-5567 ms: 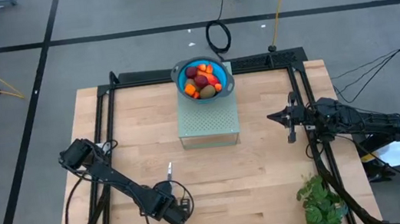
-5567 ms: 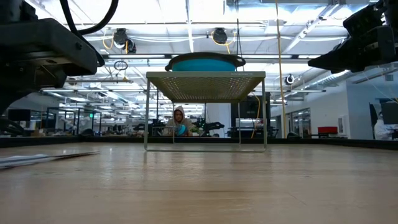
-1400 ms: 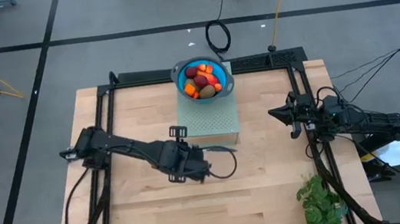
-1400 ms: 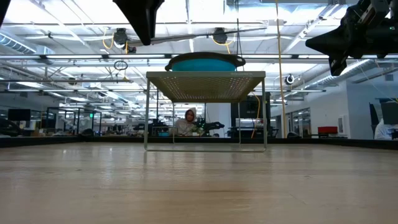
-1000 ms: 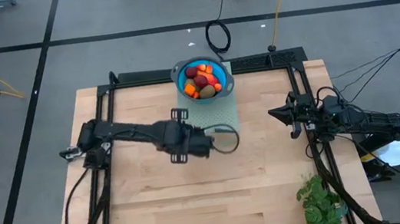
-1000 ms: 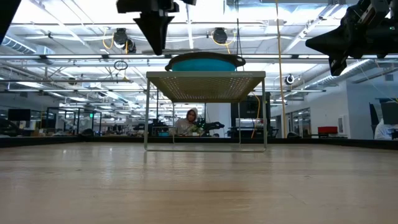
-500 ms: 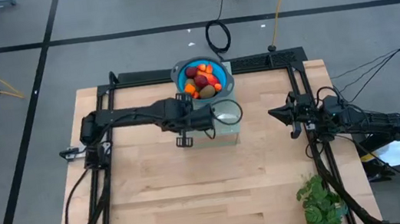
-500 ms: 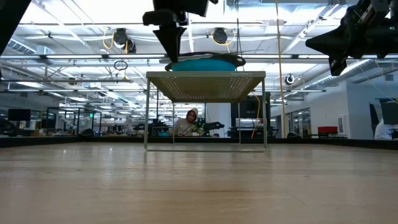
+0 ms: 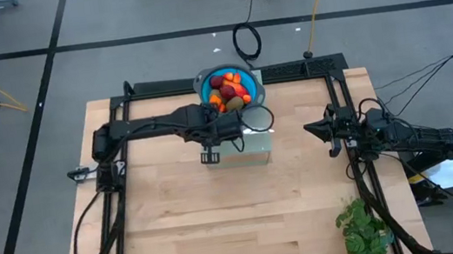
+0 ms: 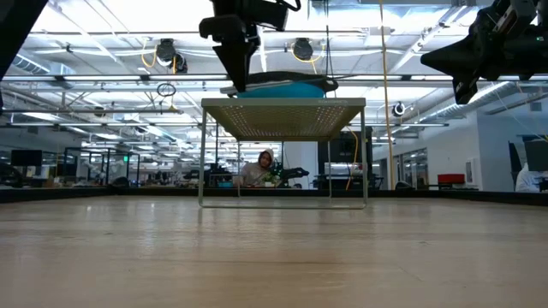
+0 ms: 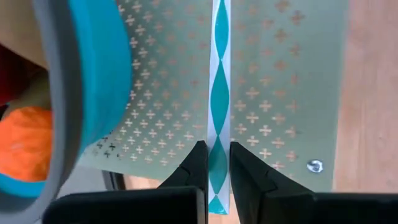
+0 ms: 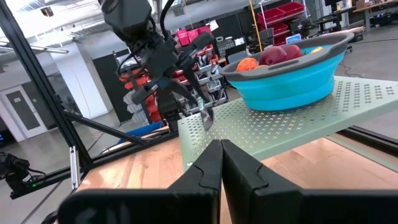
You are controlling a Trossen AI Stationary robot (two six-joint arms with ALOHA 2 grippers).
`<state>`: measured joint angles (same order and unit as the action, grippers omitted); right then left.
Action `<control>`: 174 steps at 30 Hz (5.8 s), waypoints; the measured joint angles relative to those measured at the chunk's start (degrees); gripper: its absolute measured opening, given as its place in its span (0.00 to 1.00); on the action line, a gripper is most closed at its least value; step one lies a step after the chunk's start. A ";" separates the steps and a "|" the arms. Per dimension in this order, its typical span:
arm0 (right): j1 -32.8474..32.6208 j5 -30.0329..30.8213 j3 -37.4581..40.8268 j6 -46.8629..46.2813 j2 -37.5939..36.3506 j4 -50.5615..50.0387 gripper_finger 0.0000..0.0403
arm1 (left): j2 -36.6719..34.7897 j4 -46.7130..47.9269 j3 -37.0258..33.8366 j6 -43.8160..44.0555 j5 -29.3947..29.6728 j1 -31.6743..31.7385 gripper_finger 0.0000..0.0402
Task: Pick & Place Fruit
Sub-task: Put the table knife on the shelf, then return To Home Position
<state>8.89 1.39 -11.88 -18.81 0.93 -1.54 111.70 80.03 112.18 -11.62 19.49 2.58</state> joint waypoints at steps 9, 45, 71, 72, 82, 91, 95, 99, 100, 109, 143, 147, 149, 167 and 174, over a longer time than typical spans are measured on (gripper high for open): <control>0.00 0.02 0.00 0.01 0.00 0.00 0.00 | 1.14 -0.24 -0.03 -0.06 -0.09 -0.01 0.08; 0.00 0.02 0.00 0.03 0.00 -0.02 0.00 | 1.62 0.35 -2.08 0.01 -2.22 2.00 0.08; 0.00 0.02 0.00 0.03 0.00 -0.02 0.00 | 1.62 0.82 -2.10 0.55 -4.57 1.85 0.08; 0.02 0.02 0.00 0.03 0.00 -0.02 0.00 | 1.62 0.84 -2.10 0.55 -4.55 1.85 0.08; 0.00 0.00 0.00 0.03 0.00 -0.02 0.00 | 1.62 0.74 -2.10 0.12 -4.60 1.85 0.08; 0.00 0.00 0.00 0.01 0.00 0.00 0.00 | 2.02 0.73 -2.10 1.23 -5.36 2.07 0.08; 0.01 0.02 0.00 0.01 0.00 0.01 0.00 | 2.14 1.16 -2.10 1.57 -5.59 2.06 0.08; 0.00 -0.02 0.00 0.02 0.00 0.00 0.00 | 2.14 1.07 -2.10 1.88 -5.49 1.85 0.08; 0.00 0.00 0.00 0.01 0.00 0.00 0.00 | 2.14 1.09 -2.10 1.88 -5.51 1.85 0.08; 0.00 0.00 0.00 0.01 0.00 0.00 0.00 | 2.16 0.96 -2.10 2.10 -5.40 1.85 0.10; 0.00 0.07 0.00 4.99 0.02 0.02 0.00 | -7.16 9.32 -1.73 8.40 -6.55 1.08 0.28; 0.00 0.04 0.00 4.97 0.02 0.02 0.00 | -11.42 10.01 -1.73 12.18 -7.55 0.65 0.28; 0.00 0.04 0.00 4.97 0.02 0.02 0.00 | -13.57 10.00 -1.73 13.80 -7.61 0.34 0.28; 0.00 0.04 0.00 4.97 0.02 0.01 0.00 | -30.62 7.54 -1.73 24.05 -7.50 -5.05 0.28; 0.00 0.04 0.00 4.97 0.02 0.02 0.00 | -33.95 5.17 -1.74 24.09 -7.42 -7.04 0.14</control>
<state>8.88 1.43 -11.88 -13.85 0.95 -1.52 77.75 85.20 110.44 12.47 12.08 -4.47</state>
